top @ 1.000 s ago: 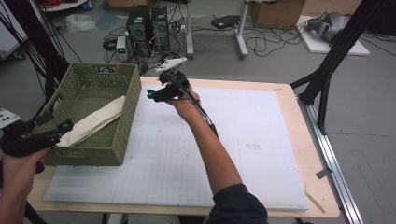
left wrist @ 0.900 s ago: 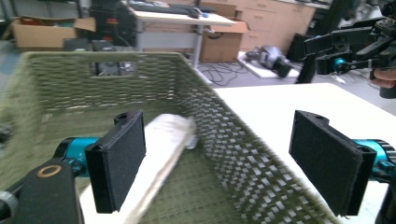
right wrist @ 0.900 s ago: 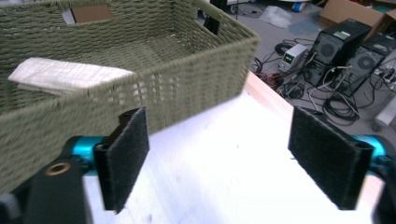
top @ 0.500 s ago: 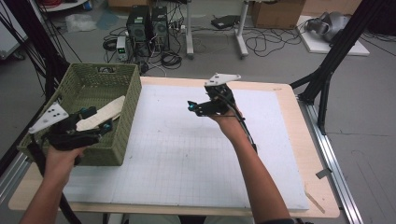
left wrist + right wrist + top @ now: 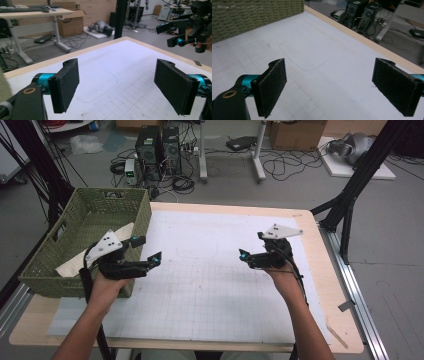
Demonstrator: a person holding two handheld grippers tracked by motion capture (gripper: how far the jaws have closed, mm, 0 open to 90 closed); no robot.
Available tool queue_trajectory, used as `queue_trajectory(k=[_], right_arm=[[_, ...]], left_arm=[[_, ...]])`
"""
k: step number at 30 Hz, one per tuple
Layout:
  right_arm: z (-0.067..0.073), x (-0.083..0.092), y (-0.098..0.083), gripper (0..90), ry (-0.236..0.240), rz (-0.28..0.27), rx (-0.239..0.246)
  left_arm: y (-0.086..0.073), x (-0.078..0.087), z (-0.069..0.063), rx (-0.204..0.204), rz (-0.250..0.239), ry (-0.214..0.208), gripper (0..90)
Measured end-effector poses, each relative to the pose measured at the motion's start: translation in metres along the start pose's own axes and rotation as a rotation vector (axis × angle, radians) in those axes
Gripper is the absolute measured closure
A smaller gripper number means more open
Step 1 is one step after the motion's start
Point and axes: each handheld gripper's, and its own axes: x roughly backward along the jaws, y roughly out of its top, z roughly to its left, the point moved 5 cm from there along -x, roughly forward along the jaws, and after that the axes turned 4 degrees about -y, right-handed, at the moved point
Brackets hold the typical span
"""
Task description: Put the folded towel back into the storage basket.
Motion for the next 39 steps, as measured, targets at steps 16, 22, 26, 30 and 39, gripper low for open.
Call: queue_trajectory(k=[16,22,26,30,39], right_arm=[[-0.008,0.051,-0.093,11.1,-0.122,0.027,-0.087],[-0.005,0.059,-0.104,11.1,-0.135,0.027,-0.095],[-0.003,0.061,-0.104,11.1,-0.142,0.022,-0.097],[0.000,0.058,-0.105,11.1,-0.141,0.028,-0.082],[0.005,0.053,-0.104,11.1,-0.123,0.033,-0.073]], left_arm=[[-0.045,-0.044,-0.029,0.001,0.051,-0.032,20.9],[-0.064,-0.048,-0.034,0.000,0.089,-0.031,21.0],[-0.070,-0.048,-0.037,0.001,0.099,-0.036,21.2],[-0.072,-0.046,-0.039,-0.006,0.109,-0.039,21.3],[-0.073,-0.045,-0.039,-0.005,0.113,-0.035,21.9]])
